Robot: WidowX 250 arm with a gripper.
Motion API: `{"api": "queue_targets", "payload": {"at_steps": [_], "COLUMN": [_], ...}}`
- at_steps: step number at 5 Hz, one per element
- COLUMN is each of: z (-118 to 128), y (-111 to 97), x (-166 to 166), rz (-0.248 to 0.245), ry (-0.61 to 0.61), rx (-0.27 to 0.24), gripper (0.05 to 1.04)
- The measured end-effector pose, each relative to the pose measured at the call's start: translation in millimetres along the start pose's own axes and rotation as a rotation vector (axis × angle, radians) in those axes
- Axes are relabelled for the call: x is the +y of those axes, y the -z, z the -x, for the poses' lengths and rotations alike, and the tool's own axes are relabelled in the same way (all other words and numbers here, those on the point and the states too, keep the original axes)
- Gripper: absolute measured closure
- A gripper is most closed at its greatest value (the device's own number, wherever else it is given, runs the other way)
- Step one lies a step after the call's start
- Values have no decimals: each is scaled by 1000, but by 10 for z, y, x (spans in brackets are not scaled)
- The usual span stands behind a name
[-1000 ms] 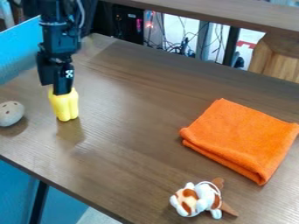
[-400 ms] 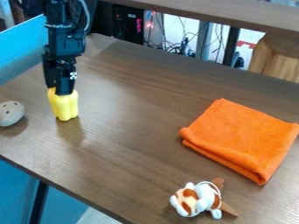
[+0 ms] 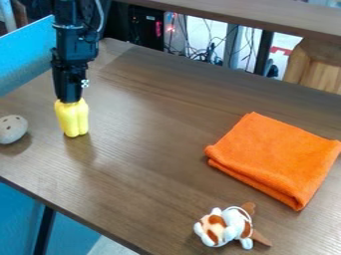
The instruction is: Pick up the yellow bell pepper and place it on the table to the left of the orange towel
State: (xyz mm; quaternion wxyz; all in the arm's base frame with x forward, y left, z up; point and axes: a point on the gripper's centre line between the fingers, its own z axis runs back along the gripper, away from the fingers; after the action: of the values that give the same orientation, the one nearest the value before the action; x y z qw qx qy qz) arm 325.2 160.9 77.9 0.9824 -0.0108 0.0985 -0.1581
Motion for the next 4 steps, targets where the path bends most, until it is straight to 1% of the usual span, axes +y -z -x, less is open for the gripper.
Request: {"api": "queue_targets", "payload": {"at_steps": [1, 2, 3, 4], "z": [-24, -69, -157, -238], "y": [0, -9, -84, -242], "x": [-60, -190, -604, -1145], "rz": [8, 5, -25, -70], "ry": [23, 77, 230, 420], "rx": [14, 23, -7, -54], "gripper": [849, 864, 923, 962]}}
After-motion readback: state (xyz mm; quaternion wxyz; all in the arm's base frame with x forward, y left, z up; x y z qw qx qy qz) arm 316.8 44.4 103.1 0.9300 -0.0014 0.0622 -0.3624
